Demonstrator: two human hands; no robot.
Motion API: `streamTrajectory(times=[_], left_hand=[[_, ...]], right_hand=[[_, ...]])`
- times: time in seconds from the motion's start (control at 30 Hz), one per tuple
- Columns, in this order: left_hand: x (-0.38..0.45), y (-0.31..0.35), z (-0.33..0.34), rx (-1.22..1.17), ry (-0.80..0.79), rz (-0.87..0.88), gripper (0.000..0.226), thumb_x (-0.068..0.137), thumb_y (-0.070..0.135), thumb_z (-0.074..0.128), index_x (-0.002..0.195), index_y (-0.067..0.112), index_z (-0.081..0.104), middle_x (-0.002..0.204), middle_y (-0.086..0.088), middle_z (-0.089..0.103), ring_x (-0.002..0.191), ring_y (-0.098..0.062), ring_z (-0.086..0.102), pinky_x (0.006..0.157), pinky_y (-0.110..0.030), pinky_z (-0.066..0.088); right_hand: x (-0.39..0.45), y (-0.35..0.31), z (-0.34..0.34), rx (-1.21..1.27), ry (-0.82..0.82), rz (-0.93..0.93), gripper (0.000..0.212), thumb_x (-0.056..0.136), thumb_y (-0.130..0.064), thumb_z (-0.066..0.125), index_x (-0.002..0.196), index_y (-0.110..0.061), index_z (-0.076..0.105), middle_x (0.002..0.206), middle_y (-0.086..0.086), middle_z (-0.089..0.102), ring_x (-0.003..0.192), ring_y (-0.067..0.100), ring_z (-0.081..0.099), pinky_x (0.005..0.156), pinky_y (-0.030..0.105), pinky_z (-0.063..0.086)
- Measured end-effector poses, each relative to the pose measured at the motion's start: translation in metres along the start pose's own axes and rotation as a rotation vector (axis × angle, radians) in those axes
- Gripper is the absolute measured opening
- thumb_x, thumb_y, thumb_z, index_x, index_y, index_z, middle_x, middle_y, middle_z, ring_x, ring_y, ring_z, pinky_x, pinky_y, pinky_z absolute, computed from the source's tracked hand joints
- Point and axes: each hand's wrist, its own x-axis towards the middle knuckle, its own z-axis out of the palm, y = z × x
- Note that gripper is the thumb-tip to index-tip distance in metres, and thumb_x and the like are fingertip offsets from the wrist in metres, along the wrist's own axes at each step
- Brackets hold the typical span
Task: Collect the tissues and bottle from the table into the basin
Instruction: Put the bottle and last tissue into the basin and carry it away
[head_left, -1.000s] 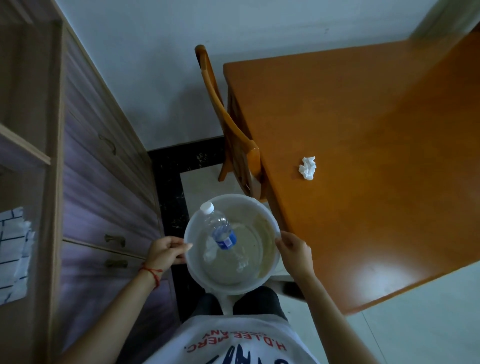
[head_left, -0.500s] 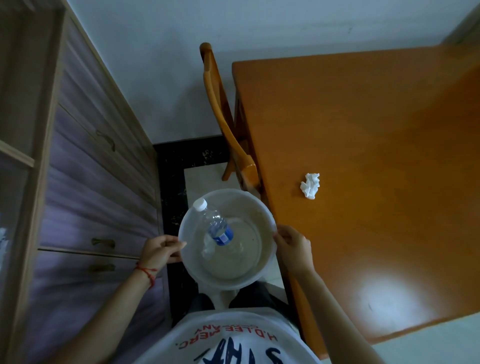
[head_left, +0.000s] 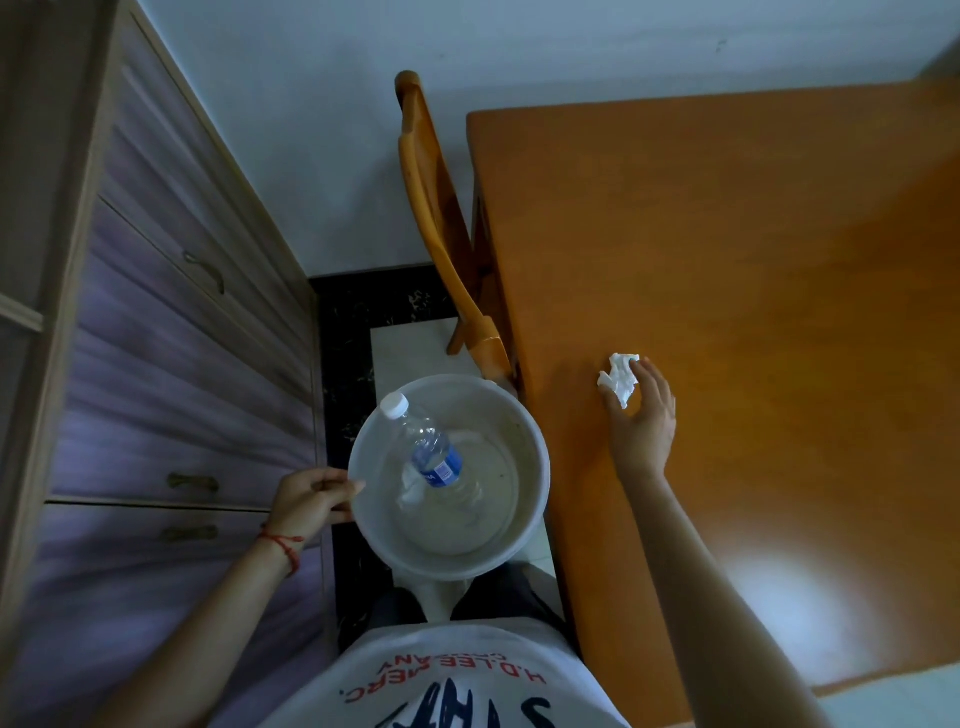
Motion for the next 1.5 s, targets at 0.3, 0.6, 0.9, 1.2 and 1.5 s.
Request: streamTrajectory(times=[0.3, 0.6, 0.9, 1.2, 1.5], left_hand=[[0.000, 0.000, -0.002, 0.018, 0.020, -0.011, 0.025, 0.079, -0.009, 0.061, 0.101, -0.021, 0.056, 0.075, -0.014, 0.061, 0.047, -0.016, 0.063, 0.040, -0.015, 0.050], [0.002, -0.003, -0.001, 0.024, 0.026, -0.009, 0.026, 0.079, -0.008, 0.062, 0.102, -0.019, 0.056, 0.076, -0.014, 0.062, 0.041, -0.005, 0.062, 0.040, -0.014, 0.049], [0.000, -0.004, -0.002, -0.025, 0.007, -0.014, 0.009, 0.079, -0.007, 0.062, 0.089, -0.008, 0.061, 0.075, -0.015, 0.062, 0.042, -0.006, 0.063, 0.042, -0.017, 0.053], [-0.006, -0.012, -0.010, -0.046, 0.006, 0.004, 0.010, 0.078, -0.003, 0.065, 0.086, -0.005, 0.061, 0.075, -0.015, 0.062, 0.063, -0.026, 0.060, 0.043, -0.019, 0.054], [-0.013, -0.034, -0.033, -0.036, -0.020, 0.009, 0.007, 0.078, -0.002, 0.066, 0.081, -0.002, 0.060, 0.074, -0.016, 0.062, 0.060, -0.025, 0.060, 0.043, -0.020, 0.054]], right_hand=[[0.017, 0.010, 0.012, -0.067, -0.132, 0.030, 0.042, 0.090, -0.016, 0.056, 0.130, -0.009, 0.049, 0.141, 0.008, 0.047, 0.131, 0.024, 0.036, 0.105, 0.032, 0.030], [0.009, 0.019, 0.009, -0.036, -0.051, 0.033, 0.025, 0.086, -0.007, 0.058, 0.110, -0.001, 0.064, 0.109, 0.017, 0.063, 0.101, 0.032, 0.057, 0.081, 0.032, 0.043], [-0.027, -0.019, 0.010, 0.177, -0.022, -0.022, 0.020, 0.079, -0.012, 0.070, 0.099, -0.010, 0.069, 0.090, -0.004, 0.063, 0.074, -0.003, 0.056, 0.059, -0.002, 0.040], [-0.092, -0.036, 0.030, 0.175, -0.348, -0.129, 0.031, 0.078, -0.016, 0.071, 0.108, -0.013, 0.065, 0.098, -0.005, 0.064, 0.086, 0.006, 0.063, 0.067, 0.004, 0.046], [-0.132, -0.023, 0.028, -0.009, -0.344, -0.144, 0.047, 0.080, -0.027, 0.069, 0.123, -0.014, 0.056, 0.129, 0.004, 0.057, 0.122, 0.017, 0.048, 0.102, 0.024, 0.035]])
